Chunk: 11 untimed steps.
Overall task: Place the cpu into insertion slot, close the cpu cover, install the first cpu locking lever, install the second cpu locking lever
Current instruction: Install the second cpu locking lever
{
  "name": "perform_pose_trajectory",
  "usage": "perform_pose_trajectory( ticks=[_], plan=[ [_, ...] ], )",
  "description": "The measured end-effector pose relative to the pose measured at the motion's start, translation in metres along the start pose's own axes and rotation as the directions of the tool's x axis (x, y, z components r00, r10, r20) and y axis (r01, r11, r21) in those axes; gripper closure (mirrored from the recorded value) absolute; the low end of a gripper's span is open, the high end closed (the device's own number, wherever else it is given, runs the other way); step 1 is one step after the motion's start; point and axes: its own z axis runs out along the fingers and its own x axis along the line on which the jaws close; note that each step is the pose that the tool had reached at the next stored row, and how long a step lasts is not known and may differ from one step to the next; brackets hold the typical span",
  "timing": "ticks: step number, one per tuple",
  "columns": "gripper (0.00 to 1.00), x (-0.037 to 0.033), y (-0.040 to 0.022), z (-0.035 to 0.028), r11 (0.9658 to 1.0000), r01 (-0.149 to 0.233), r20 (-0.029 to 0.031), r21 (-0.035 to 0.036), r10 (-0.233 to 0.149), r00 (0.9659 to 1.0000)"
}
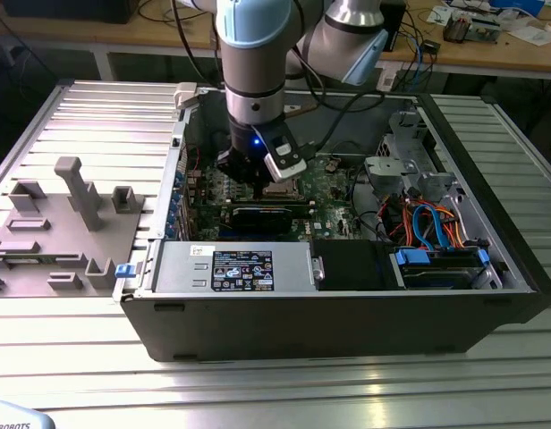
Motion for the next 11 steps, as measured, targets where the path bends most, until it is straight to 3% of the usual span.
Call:
perform_pose_trajectory(
  ticks=[5, 11],
  plan=[
    [0.89, 0.0020, -0.0004, 0.0051, 1.0000, 0.005, -0.0002, -0.0077, -0.005, 1.0000],
    [0.89, 0.0050, -0.0007, 0.0118, 0.9991, 0.037, -0.0028, -0.0180, -0.037, 0.9993]
  ],
)
